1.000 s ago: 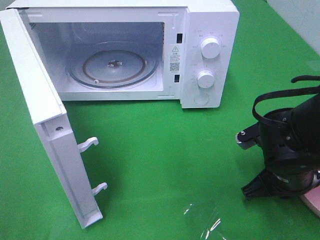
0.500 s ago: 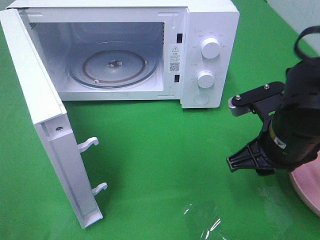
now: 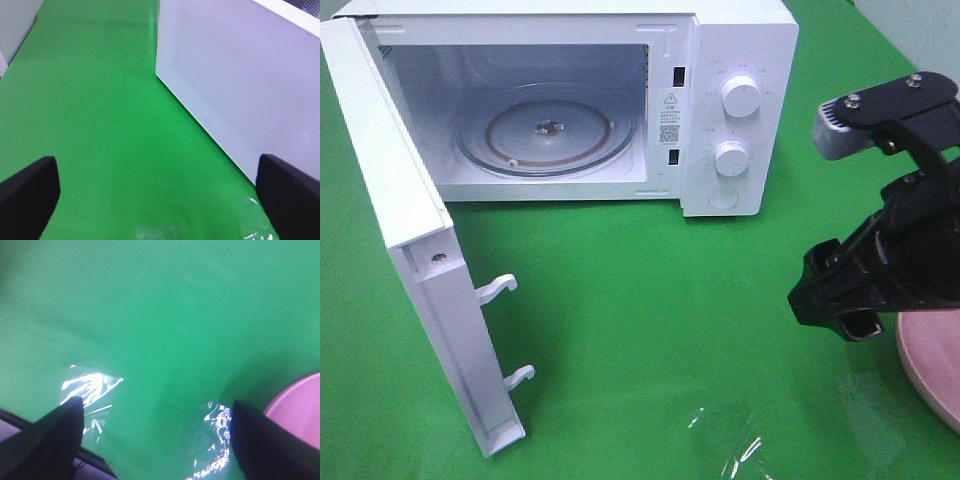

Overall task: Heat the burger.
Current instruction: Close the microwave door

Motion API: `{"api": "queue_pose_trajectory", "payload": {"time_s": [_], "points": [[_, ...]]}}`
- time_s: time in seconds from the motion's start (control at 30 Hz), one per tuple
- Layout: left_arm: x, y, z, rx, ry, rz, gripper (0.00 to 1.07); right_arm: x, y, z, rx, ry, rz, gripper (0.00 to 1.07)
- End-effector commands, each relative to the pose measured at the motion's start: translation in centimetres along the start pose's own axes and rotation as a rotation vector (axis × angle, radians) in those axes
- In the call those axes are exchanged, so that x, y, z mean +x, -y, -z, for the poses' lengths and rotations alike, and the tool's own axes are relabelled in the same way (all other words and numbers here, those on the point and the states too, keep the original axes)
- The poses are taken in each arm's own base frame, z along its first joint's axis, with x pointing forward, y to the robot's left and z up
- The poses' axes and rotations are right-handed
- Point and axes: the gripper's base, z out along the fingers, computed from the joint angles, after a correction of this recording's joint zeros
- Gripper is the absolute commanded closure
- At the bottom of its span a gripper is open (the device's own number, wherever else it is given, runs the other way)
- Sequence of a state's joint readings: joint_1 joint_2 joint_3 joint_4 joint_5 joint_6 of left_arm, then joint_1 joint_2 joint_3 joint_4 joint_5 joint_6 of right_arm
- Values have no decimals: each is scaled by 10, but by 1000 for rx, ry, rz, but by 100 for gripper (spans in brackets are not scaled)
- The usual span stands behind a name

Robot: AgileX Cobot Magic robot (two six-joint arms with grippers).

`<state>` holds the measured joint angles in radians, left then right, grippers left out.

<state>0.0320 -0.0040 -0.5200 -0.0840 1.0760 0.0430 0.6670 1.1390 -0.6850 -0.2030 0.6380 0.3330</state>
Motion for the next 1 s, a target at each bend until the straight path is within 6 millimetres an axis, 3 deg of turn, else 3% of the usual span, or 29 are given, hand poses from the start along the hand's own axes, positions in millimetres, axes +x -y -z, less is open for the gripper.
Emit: {"api": "queue_pose_trajectory", "payload": {"time_s": [0.03,0.23,0.3,0.4,0.47,0.73,1.0], "points": [[1,0,1,5,19,3,8,14,3,25,-31,-20,29,28],[1,0,1,5,19,3,8,31,10,48,-16,-39,35,30],[1,0,1,5,19,3,8,41,15,65,-20,1,24,31],[1,0,1,5,19,3,8,43,16,69,-20,6,22,31],[1,0,1,5,19,3,8,55,20,84,-22,38,12,31],[1,0,1,5,19,3,8,82,29,103,-24,92,-21,31],[1,0,1,5,19,3,8,126,46,112,95,195,-248,31]]}}
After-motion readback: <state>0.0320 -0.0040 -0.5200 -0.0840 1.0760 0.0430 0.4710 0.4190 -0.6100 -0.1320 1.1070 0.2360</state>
